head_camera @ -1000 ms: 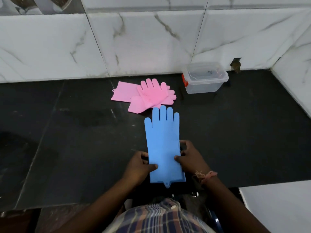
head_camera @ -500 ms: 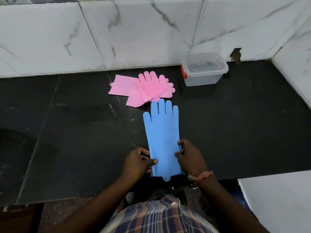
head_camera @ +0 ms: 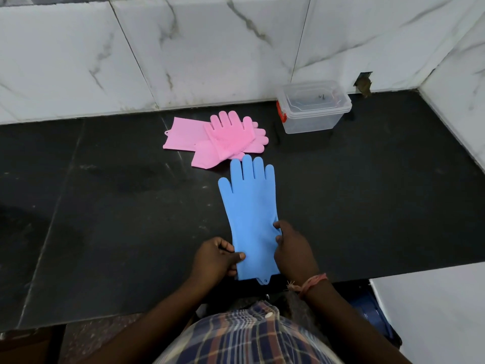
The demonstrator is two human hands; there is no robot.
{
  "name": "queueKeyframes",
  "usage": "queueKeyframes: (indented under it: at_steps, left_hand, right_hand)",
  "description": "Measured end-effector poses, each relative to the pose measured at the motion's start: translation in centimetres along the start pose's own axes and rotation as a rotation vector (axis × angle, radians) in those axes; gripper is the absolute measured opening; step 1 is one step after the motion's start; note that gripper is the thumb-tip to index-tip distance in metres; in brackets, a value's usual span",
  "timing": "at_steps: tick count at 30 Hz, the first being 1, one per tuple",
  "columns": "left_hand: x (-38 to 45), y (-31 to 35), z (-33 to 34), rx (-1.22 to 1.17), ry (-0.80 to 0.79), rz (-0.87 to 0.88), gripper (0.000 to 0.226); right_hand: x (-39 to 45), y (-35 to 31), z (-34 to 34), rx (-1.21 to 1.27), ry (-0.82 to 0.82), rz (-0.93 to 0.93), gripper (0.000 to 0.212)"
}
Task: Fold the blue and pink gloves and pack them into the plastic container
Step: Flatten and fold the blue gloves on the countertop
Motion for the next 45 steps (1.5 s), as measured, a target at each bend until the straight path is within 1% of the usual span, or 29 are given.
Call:
queueKeyframes:
  at_steps: [2,5,9,15,19,24,28,30,32,35,38,39,42,45]
  left_hand:
    - [-0.4,0.7,0.0,0.103,0.038,0.070,0.028]
    - [-0.9,1.6,0.0,0.231,0.084,0.153,0.027]
    - [-0.7,2.0,-0.6,0.339,0.115,0.208,0.021]
    - [-0.3,1.7,-1.7,0.310,0.136,0.181,0.019]
    - [-0.4,1.4,-1.7,0.281,0.083,0.145,0.021]
    - [-1.1,1.6,-0.9,0.242,0.089,0.178,0.022]
    - [-1.1,1.5,-1.0,0.306,0.105,0.188,0.022]
    - [-0.8,1.6,-1.3,0.373,0.124,0.198,0.025]
    - [-0.5,1.7,-1.6,0.391,0.142,0.191,0.029]
    - [0.3,2.5,-2.3,0.273,0.145,0.189,0.025]
    - [1.9,5.1,-2.9,0.150,0.157,0.230,0.015]
    - [2.6,6.2,-3.1,0.112,0.167,0.236,0.015]
    - [4.8,9.2,-3.1,-0.031,0.165,0.216,0.026]
    - [6.3,10.1,-2.8,-0.178,0.160,0.158,0.036]
  right_hand:
    - [0.2,-0.2,-0.1,-0.034,-0.003,-0.031,0.051]
    - [0.4,-0.3,-0.2,-0.129,0.007,-0.080,0.042]
    - [0.9,0.5,-0.3,-0.118,0.005,-0.041,0.036]
    - [1.0,1.0,-0.1,-0.088,-0.021,-0.039,0.036]
    - [1.1,1.2,0.0,-0.095,-0.021,-0.049,0.037]
    - [1.2,1.4,0.1,-0.106,-0.012,-0.049,0.036]
    - [1.1,1.4,0.1,-0.119,0.002,-0.068,0.035]
    - [1.1,1.4,0.0,-0.112,0.012,-0.063,0.031]
    - [1.2,1.3,-0.4,-0.105,0.036,-0.060,0.023]
    - [1.9,0.9,-1.1,-0.060,0.074,-0.051,0.011]
    - [4.1,0.4,-2.0,0.044,0.124,-0.032,0.010]
    - [5.2,0.3,-2.2,0.085,0.140,-0.019,0.011]
    - [8.4,-0.4,-2.5,0.190,0.191,0.024,0.020]
    - [10.8,-0.5,-1.9,0.293,0.218,0.097,0.026]
Point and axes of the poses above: each hand's wrist, its own x-axis towards the middle knuckle, its own z-axis out of the palm, y = z × x, the point moved 7 cm from there along x, towards the middle knuckle, and after that the axes turned 10 degrees about -z, right-handed, at the moved point
